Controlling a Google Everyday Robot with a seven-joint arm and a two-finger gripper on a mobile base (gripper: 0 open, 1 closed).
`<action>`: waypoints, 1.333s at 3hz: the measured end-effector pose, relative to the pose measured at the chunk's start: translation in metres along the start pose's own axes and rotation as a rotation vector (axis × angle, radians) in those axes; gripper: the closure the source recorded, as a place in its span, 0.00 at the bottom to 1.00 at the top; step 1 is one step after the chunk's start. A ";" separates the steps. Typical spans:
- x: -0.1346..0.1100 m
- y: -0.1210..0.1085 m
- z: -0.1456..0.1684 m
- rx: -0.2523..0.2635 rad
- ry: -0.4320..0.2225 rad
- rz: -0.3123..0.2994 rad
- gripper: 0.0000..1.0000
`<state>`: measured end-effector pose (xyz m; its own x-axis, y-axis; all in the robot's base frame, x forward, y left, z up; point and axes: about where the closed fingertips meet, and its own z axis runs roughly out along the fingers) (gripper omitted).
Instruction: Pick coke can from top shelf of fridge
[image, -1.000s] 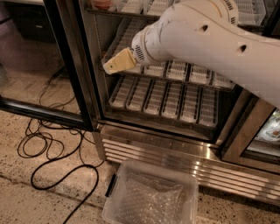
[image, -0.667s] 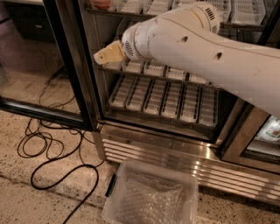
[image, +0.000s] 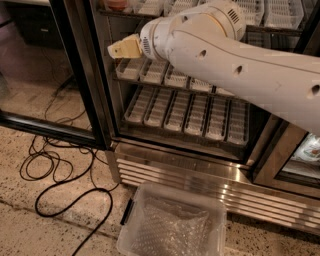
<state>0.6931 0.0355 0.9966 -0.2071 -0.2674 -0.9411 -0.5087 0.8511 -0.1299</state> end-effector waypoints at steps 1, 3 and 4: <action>-0.014 -0.005 0.010 0.009 -0.048 0.017 0.00; -0.054 -0.006 0.041 0.003 -0.163 0.052 0.00; -0.056 -0.006 0.041 0.005 -0.167 0.053 0.00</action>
Offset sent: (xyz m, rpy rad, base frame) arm 0.0569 0.0490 0.0232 0.1622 -0.1488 -0.0237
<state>0.7418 0.0636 1.0373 -0.0917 -0.1435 -0.9854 -0.4966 0.8643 -0.0797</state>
